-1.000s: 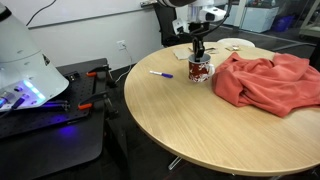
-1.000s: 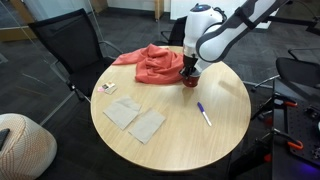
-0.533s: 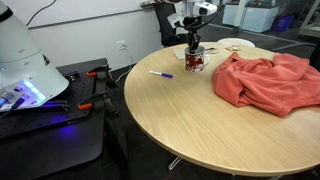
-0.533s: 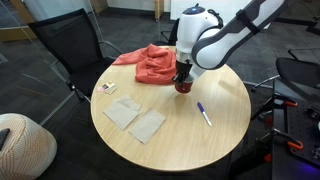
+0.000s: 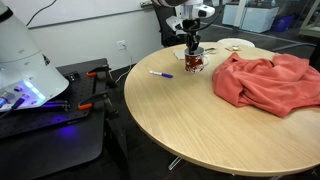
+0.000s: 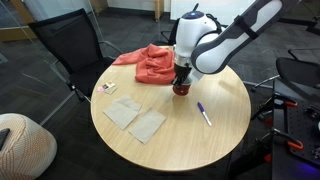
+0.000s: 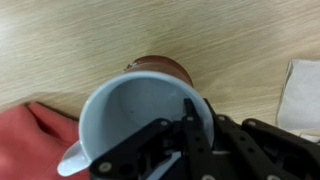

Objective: Move the red cup to the left then place the marker into the red cup

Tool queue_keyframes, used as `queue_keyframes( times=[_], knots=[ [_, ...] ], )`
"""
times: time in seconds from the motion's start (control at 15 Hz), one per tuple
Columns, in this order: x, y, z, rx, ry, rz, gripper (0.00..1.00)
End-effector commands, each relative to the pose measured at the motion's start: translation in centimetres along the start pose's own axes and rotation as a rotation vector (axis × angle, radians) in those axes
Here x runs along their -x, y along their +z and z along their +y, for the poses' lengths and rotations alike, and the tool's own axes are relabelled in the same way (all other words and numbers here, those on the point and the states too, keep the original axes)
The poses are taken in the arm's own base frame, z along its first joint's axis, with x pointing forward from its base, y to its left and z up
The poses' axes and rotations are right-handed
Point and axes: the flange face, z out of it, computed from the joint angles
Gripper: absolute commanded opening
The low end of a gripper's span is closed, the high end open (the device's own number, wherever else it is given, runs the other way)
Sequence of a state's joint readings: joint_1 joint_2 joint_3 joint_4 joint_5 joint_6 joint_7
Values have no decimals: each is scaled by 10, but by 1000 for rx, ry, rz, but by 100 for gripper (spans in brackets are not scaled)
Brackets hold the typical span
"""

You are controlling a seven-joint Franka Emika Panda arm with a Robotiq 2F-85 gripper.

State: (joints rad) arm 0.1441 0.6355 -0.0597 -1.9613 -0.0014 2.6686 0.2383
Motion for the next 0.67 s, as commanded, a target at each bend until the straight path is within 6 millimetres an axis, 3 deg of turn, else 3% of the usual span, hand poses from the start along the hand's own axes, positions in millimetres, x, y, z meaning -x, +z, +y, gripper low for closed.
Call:
queue_keyframes(
  times=[0.0, 0.6],
  knots=[
    [-4, 3, -3, -14, -57, 26, 2],
    [4, 25, -2, -14, -85, -5, 2]
  ],
)
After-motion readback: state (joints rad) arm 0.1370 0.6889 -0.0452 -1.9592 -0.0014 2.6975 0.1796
